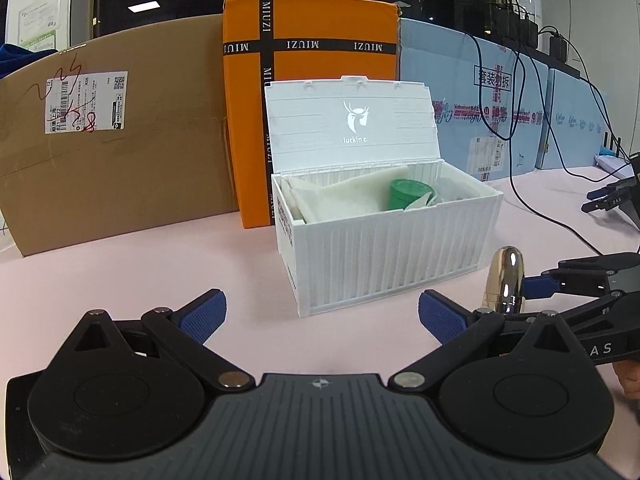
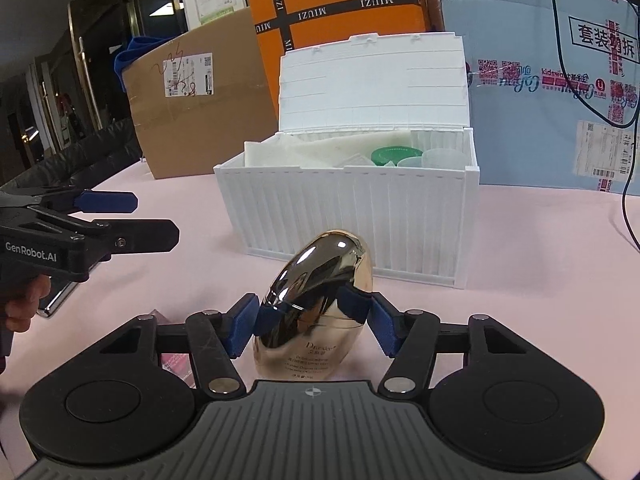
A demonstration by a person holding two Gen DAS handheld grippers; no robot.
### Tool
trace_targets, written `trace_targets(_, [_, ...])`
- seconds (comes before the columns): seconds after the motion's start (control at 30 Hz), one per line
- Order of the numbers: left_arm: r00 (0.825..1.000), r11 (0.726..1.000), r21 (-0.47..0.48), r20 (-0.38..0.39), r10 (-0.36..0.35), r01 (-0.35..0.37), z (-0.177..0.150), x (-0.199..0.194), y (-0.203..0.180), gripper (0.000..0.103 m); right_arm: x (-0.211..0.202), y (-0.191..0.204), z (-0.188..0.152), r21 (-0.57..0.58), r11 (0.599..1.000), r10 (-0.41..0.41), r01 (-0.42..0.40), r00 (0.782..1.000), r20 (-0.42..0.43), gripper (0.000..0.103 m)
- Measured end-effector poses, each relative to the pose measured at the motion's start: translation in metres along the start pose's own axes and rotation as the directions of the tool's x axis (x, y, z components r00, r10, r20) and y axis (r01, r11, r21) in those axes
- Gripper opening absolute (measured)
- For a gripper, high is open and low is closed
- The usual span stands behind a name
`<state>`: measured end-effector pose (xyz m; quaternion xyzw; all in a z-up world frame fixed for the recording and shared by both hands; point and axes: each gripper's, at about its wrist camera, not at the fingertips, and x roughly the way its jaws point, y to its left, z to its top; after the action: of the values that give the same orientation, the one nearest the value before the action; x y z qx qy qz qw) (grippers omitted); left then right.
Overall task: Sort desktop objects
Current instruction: 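Close the right gripper on the gold egg-shaped object and lift it, then carry the gold egg into the white box and open the right gripper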
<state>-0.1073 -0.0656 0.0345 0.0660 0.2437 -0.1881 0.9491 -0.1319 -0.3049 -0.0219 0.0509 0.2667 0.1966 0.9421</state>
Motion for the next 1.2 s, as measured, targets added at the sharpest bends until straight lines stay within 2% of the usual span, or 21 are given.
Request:
trace_targets(0.17, [1.0,1.0,-0.005,0.002,-0.01,0.01,0.012,0.011,0.003,0.103,-0.002,-0.006,0.01,0.017,1.0,0.016,-0.017,0.999,0.038,0.046])
trace_targets(0.63, [1.0,1.0,0.0,0.027,-0.012,0.012,0.039,0.023,0.01,0.103,0.003,-0.006,0.03,0.005,1.0,0.028,-0.029,0.998,0.056,0.045])
trace_targets(0.87, [0.997,0.999,-0.04,0.08,-0.003,0.006,0.062,0.03,0.019,0.103,-0.003,-0.006,0.052,0.01,1.0,0.026,-0.027,0.992,0.127,0.045])
trace_targets(1.03, [0.995,0.995,-0.091,0.089,-0.033,0.041,0.073,0.034,0.023,0.103,-0.004,-0.006,0.071,0.018,1.0,0.02,-0.023,0.984,0.178,0.045])
trace_targets(1.2, [0.995,0.993,-0.116,0.099,-0.009,0.021,0.078,0.038,0.03,0.103,-0.001,-0.01,0.088,0.044,0.999,0.015,-0.025,0.976,0.217,0.045])
